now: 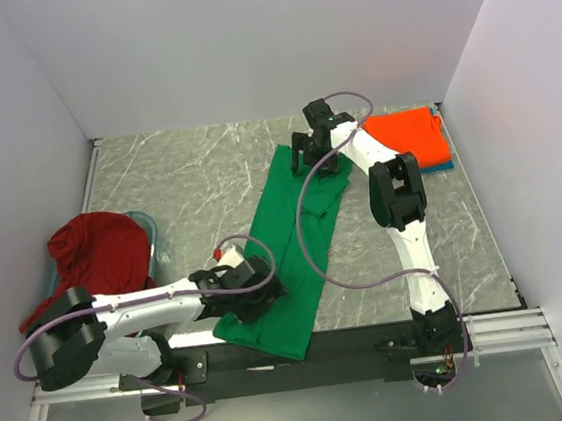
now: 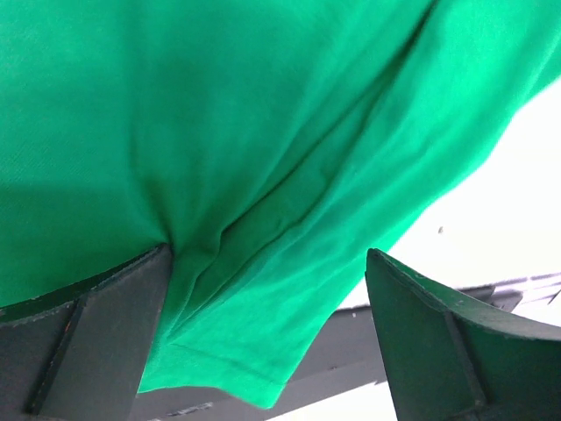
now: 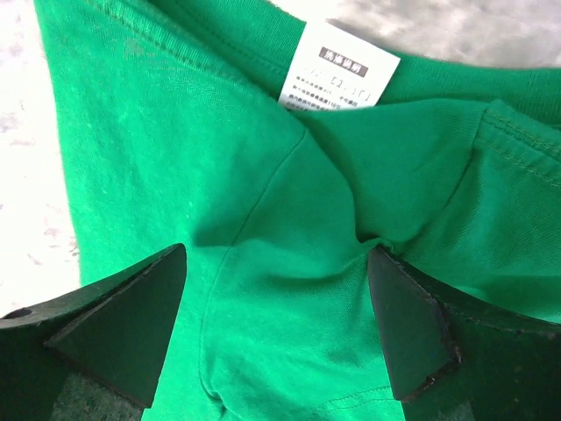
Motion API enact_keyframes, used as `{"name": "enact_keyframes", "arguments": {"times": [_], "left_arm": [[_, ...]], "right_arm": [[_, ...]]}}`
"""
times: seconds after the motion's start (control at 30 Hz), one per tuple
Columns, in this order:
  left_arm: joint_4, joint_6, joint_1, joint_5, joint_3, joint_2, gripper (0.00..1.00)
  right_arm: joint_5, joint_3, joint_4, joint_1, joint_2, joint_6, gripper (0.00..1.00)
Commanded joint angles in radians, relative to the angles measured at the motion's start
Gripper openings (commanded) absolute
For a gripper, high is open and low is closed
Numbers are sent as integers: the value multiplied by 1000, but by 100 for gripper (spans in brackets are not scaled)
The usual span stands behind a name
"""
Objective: Fold and stack the t-shirts
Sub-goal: Fold the tshirt
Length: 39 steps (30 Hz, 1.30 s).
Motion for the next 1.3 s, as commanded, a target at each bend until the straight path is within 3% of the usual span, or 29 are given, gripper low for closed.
{"name": "enact_keyframes", "arguments": {"times": [0.0, 0.17, 0.3, 0.7, 0.97, 1.1, 1.2, 1.27], "left_arm": [[-40, -62, -72, 3, 30, 68, 99], [98, -29, -104, 62, 40, 183, 99], [120, -3, -126, 59, 88, 240, 99], [19, 37, -143, -42, 247, 274, 100], [-185, 93, -206, -172, 353, 124, 100], [-303, 47, -242, -203, 335, 58, 99], [-350, -33, -270, -192, 230, -36, 99], [-330, -88, -281, -150, 153, -125, 99]], "right_arm": [[-84, 60, -18, 0, 100, -40, 90], [-170, 207, -53, 9, 180, -57, 90], [-202, 256, 9, 31, 194, -55, 91], [-237, 269, 238, 32, 202, 134, 91], [-200, 275, 195, 31, -7, 72, 91], [-188, 240, 166, 31, -169, 29, 92], [-116, 81, 157, 32, -340, 5, 93], [-62, -146, 215, 35, -451, -1, 93]]}}
